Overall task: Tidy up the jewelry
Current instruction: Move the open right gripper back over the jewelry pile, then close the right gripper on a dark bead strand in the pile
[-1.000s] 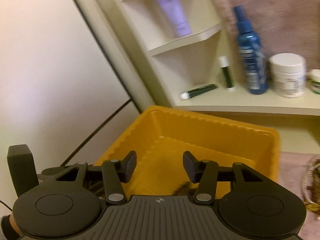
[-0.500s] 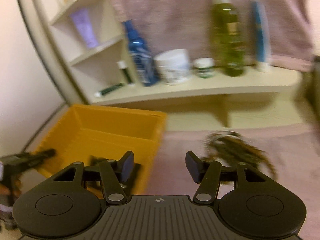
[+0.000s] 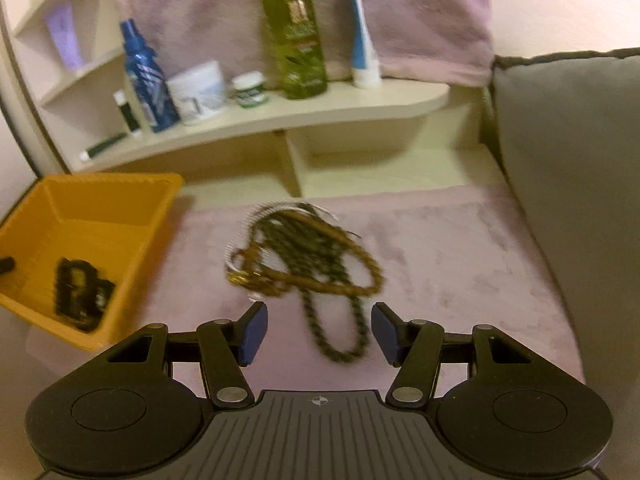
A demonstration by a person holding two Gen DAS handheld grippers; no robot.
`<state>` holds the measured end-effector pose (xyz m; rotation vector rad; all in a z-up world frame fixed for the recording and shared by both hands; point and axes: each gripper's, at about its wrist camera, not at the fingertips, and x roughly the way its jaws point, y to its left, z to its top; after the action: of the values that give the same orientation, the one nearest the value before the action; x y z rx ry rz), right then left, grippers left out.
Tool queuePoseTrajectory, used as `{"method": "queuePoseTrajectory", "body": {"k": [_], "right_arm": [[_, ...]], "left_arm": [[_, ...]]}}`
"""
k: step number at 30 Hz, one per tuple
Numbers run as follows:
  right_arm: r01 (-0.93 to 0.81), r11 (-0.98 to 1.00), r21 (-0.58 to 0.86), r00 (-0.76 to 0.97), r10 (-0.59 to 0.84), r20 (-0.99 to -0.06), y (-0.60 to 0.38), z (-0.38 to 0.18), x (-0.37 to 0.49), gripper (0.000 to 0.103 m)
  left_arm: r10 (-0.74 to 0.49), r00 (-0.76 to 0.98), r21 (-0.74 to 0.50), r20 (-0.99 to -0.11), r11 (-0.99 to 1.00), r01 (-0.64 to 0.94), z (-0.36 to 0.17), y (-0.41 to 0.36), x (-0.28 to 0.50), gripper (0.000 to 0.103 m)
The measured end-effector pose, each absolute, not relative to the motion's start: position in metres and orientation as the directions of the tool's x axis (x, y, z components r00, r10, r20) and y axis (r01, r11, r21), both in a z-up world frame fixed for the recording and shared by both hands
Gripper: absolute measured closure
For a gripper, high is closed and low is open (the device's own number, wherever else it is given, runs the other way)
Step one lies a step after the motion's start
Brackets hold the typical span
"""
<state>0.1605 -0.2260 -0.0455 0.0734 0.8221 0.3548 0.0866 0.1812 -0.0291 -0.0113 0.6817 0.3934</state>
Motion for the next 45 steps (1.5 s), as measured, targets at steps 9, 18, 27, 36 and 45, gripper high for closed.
{"method": "queuePoseTrajectory", "body": {"k": [9,18,27,36,45], "right_arm": [[-0.279,0.947,0.159,0.607,0.303,-0.735,-0.225,-0.058,0.168,0.045],[-0.279,0.945,0.168,0.622,0.311,-0.718,-0.229,-0.061,0.182,0.045],[-0.299,0.937,0.181,0.647,0.339,-0.683,-0.241,-0.064,0.200,0.046],[-0.387,0.917,0.093,0.654,0.344,-0.674,-0.231,-0.079,0.222,0.070],[-0.463,0.886,0.010,0.642,0.343,-0.686,-0.215,-0.093,0.231,0.089]], "left_arm": [[0.349,0.705,0.117,-0.617,0.927,-0.357,-0.030,0.181,0.086,0.093],[0.350,0.704,0.117,-0.618,0.927,-0.357,-0.030,0.181,0.086,0.093],[0.350,0.704,0.117,-0.618,0.927,-0.357,-0.030,0.181,0.087,0.093],[0.351,0.704,0.118,-0.618,0.926,-0.358,-0.030,0.181,0.087,0.092],[0.351,0.703,0.119,-0.618,0.926,-0.357,-0.030,0.181,0.086,0.092]]}}
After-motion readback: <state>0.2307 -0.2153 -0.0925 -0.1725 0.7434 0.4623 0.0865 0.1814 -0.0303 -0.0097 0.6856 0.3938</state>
